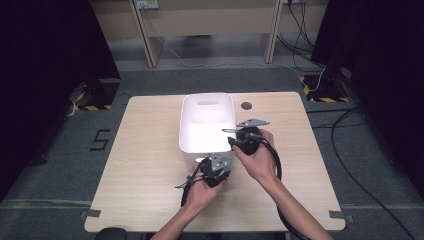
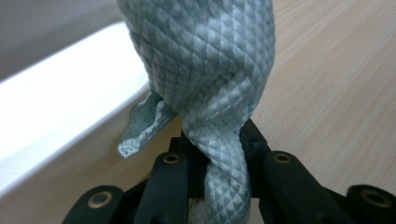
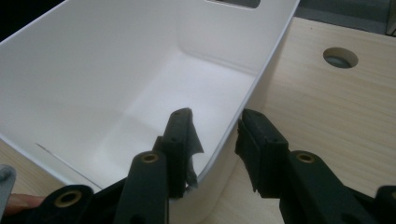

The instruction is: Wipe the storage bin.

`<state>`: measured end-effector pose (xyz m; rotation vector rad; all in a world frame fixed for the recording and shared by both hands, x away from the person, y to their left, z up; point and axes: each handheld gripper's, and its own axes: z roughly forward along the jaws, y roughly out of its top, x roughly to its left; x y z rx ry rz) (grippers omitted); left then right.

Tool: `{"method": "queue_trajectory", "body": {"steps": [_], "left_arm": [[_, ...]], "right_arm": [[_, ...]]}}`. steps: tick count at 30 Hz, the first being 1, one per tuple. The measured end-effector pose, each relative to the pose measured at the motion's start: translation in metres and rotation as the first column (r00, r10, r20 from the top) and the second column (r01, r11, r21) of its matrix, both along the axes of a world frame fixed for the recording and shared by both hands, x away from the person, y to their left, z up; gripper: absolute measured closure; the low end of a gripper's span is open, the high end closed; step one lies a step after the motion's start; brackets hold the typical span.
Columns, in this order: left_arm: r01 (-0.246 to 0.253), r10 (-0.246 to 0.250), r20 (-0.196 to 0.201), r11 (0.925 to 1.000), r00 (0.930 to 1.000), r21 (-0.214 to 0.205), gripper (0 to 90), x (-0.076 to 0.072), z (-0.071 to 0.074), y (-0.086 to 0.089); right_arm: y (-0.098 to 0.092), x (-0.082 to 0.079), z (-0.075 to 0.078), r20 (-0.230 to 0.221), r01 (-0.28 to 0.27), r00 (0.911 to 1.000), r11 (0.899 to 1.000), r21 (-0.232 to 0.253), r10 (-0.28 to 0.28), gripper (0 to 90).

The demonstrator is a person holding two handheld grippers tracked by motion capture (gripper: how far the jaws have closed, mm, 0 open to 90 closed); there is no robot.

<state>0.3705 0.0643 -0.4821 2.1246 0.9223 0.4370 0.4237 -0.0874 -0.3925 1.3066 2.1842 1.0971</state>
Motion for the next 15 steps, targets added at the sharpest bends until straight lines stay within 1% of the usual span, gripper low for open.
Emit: {"method": "queue_trajectory", "body": {"steps": [7, 11, 12, 15], "left_arm": [[0.001, -0.001, -0.005, 1.0000, 1.0000, 0.007, 76.8, 0.0008, -0.0051, -0.0014], [-0.003, 0.003, -0.006, 1.0000, 1.0000, 0.004, 76.9, 0.0011, -0.0081, -0.0024], [0.001, -0.001, -0.009, 0.9999, 1.0000, 0.013, 76.8, 0.0011, -0.0079, -0.0020], [0.004, -0.004, -0.009, 0.9999, 1.0000, 0.016, 76.8, 0.0017, -0.0087, -0.0022]], "right_arm": [[0.0000, -0.0001, -0.0001, 0.001, 0.000, 1.0000, 1.000, 0.000, 0.000, 64.5], [0.0002, -0.0002, 0.0000, 0.000, 0.002, 1.0000, 1.000, 0.000, -0.002, 64.5], [0.0002, -0.0002, -0.0001, 0.000, 0.002, 1.0000, 1.000, 0.000, -0.002, 64.5], [0.0002, -0.0002, -0.0001, 0.001, 0.002, 1.0000, 1.000, -0.001, -0.002, 64.5]]}}
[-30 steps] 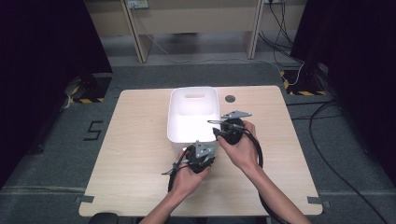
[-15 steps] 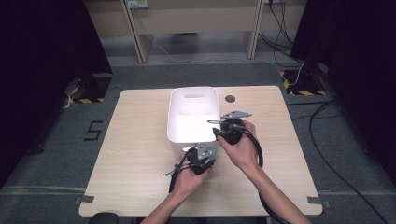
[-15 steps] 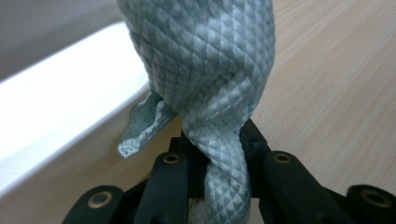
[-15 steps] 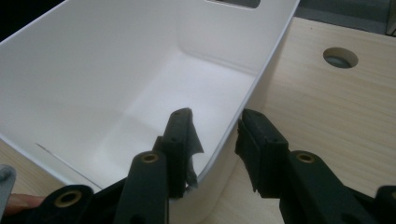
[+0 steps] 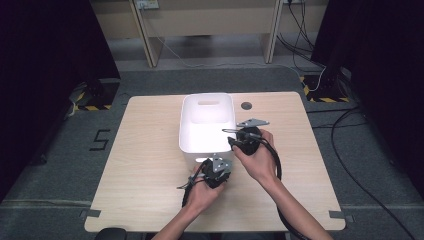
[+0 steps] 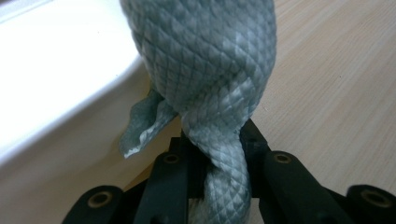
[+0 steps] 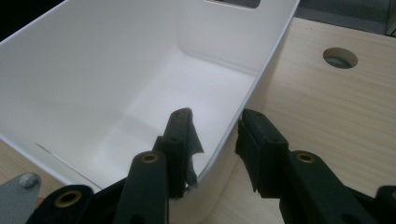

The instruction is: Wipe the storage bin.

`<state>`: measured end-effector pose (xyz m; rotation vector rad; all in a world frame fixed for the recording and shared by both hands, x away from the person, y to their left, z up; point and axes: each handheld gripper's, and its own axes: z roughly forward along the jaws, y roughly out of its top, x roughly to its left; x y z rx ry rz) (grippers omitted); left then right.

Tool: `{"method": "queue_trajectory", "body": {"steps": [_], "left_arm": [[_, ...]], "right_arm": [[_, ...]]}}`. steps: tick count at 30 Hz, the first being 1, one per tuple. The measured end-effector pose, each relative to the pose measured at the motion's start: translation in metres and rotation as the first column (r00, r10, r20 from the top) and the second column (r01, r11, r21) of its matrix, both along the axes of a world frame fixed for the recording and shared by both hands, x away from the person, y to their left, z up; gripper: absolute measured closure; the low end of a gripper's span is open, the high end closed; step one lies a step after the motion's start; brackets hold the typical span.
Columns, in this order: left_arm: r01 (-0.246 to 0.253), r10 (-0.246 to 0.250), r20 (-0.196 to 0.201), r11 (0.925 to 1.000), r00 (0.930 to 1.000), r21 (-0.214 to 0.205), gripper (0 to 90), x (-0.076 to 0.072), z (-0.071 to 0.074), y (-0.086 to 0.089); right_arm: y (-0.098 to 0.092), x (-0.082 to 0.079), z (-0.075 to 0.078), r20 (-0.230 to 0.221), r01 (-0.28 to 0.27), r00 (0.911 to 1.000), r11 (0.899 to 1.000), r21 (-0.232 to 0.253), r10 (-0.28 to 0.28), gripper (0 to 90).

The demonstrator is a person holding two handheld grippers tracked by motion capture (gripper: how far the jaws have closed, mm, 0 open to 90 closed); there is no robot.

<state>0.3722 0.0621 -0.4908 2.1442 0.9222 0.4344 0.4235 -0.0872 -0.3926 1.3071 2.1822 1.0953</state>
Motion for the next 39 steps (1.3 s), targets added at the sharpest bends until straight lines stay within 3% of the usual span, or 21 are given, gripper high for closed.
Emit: {"method": "queue_trajectory", "body": {"steps": [13, 26, 39], "left_arm": [[-0.013, 0.013, -0.003, 0.9999, 0.9999, -0.010, 76.8, 0.000, -0.008, -0.007], [0.011, -0.011, 0.003, 0.9996, 0.9999, 0.025, 76.8, 0.002, -0.008, -0.012], [0.010, -0.011, 0.012, 0.9997, 0.9999, 0.023, 76.8, 0.003, -0.006, -0.019]], "right_arm": [[0.000, 0.000, 0.000, -0.001, -0.002, 1.0000, 1.000, 0.002, 0.002, 64.4], [0.000, 0.000, 0.000, -0.002, -0.002, 1.0000, 1.000, 0.001, 0.002, 64.3], [0.000, 0.000, 0.000, -0.005, -0.003, 1.0000, 1.000, 0.005, 0.003, 64.1]]}}
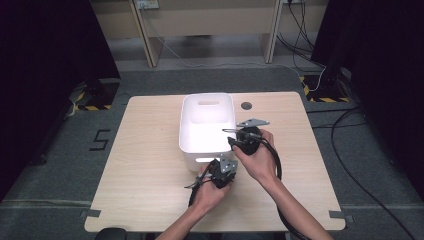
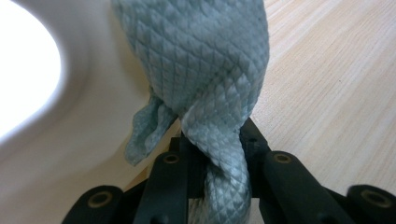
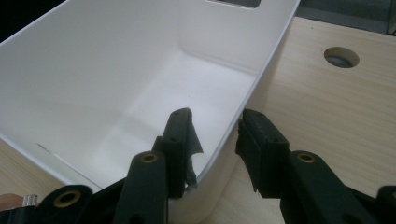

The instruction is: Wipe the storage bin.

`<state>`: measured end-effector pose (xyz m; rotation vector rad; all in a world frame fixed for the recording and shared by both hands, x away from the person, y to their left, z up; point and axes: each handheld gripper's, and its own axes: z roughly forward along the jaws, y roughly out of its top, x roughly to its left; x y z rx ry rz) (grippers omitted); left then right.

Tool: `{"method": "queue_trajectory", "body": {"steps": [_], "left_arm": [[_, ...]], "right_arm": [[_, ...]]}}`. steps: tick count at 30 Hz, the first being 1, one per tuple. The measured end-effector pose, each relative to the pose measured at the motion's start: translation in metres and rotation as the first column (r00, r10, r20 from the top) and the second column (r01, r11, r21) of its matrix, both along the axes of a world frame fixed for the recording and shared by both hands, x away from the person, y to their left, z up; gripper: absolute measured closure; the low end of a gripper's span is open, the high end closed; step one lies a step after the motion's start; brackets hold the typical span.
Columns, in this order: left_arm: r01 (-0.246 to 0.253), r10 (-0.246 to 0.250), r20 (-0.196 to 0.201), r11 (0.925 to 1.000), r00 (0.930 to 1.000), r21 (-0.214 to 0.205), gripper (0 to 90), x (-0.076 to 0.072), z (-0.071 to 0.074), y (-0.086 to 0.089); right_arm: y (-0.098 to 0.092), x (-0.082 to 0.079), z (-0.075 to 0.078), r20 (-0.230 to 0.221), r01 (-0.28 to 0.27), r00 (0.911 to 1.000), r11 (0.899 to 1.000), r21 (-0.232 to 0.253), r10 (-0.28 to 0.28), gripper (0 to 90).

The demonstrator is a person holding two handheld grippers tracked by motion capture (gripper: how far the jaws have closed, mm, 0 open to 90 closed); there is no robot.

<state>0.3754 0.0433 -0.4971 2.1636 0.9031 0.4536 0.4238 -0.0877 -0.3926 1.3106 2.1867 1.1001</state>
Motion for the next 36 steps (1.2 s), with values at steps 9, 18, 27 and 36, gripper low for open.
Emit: {"method": "queue_trajectory", "body": {"steps": [9, 18, 27, 36], "left_arm": [[-0.005, 0.005, 0.003, 0.9995, 1.0000, -0.030, 76.8, 0.000, 0.006, -0.001], [-0.005, 0.006, 0.027, 0.9987, 0.9996, -0.050, 76.8, -0.001, 0.020, -0.001], [0.000, 0.003, 0.052, 0.9982, 0.9986, -0.060, 76.7, -0.004, 0.035, 0.002], [0.010, -0.007, 0.067, 0.9989, 0.9977, -0.046, 76.7, -0.008, 0.044, 0.006]], "right_arm": [[0.000, 0.000, 0.000, 0.001, 0.001, 1.0000, 1.000, 0.001, -0.001, 64.0], [0.000, 0.000, 0.000, 0.000, 0.001, 1.0000, 1.000, 0.001, -0.001, 63.8], [0.000, 0.000, 0.000, 0.000, 0.001, 1.0000, 1.000, 0.002, -0.001, 63.4], [0.000, 0.000, 0.000, -0.001, 0.002, 1.0000, 1.000, 0.003, -0.002, 63.3]]}}
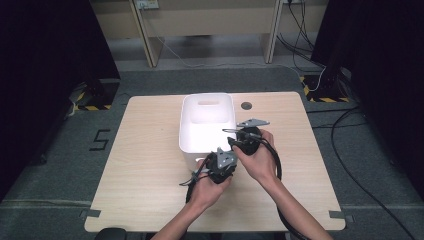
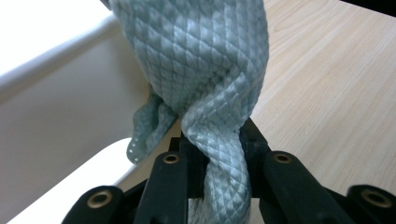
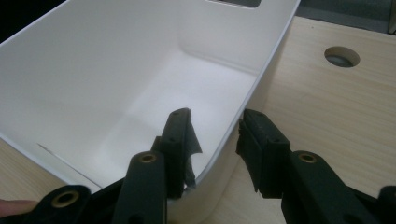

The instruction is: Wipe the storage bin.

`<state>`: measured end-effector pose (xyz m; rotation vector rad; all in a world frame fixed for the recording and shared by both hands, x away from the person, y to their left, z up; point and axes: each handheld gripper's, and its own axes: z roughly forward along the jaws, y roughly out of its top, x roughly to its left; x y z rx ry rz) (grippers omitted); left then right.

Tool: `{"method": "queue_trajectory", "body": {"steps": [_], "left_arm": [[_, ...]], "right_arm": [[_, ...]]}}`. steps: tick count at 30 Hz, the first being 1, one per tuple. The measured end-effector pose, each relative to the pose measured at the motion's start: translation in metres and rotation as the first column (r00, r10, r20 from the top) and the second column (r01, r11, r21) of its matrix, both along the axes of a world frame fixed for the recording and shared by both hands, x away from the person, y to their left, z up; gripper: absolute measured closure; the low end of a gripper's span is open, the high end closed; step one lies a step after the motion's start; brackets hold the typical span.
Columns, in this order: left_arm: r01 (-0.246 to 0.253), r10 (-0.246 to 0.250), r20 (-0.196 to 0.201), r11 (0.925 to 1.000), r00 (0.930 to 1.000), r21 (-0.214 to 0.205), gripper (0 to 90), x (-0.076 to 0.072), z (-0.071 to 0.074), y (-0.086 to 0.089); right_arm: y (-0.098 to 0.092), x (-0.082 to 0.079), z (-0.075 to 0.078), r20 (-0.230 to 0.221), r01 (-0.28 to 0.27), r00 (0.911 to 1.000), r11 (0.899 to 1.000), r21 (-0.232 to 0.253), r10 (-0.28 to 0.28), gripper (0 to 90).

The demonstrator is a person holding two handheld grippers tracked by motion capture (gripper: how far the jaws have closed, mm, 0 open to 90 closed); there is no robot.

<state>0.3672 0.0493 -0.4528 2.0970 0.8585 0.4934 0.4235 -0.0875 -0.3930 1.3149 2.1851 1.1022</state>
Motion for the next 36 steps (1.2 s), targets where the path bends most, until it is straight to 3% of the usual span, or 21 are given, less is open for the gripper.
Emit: {"method": "queue_trajectory", "body": {"steps": [9, 18, 24, 29, 33, 36], "left_arm": [[-0.005, 0.005, -0.011, 0.9999, 0.9999, -0.009, 76.6, -0.011, 0.000, 0.021], [-0.083, 0.082, -0.017, 0.9954, 0.9965, -0.049, 76.6, -0.028, 0.006, 0.071], [-0.170, 0.169, -0.018, 0.9833, 0.9855, -0.067, 76.7, -0.039, 0.007, 0.111], [-0.247, 0.246, -0.021, 0.9653, 0.9690, -0.085, 76.7, -0.047, 0.006, 0.146], [-0.314, 0.312, -0.038, 0.9445, 0.9494, -0.097, 76.7, -0.040, 0.002, 0.167], [-0.335, 0.332, -0.043, 0.9371, 0.9423, -0.100, 76.7, -0.032, -0.002, 0.171]], "right_arm": [[0.000, 0.000, -0.001, 0.000, -0.002, 1.0000, 1.000, 0.003, 0.002, 61.1], [-0.004, -0.002, 0.004, -0.010, -0.006, 0.9999, 0.999, 0.043, 0.007, 58.0], [-0.013, -0.006, 0.016, 0.000, -0.001, 1.0000, 0.996, 0.086, 0.001, 59.6], [-0.025, -0.005, 0.022, 0.014, 0.017, 0.9997, 0.995, 0.100, -0.019, 65.9], [-0.035, 0.000, 0.018, -0.003, 0.044, 0.9990, 0.995, 0.085, -0.044, 71.7], [-0.037, 0.002, 0.009, -0.031, 0.042, 0.9987, 0.998, 0.051, -0.040, 76.9]]}}
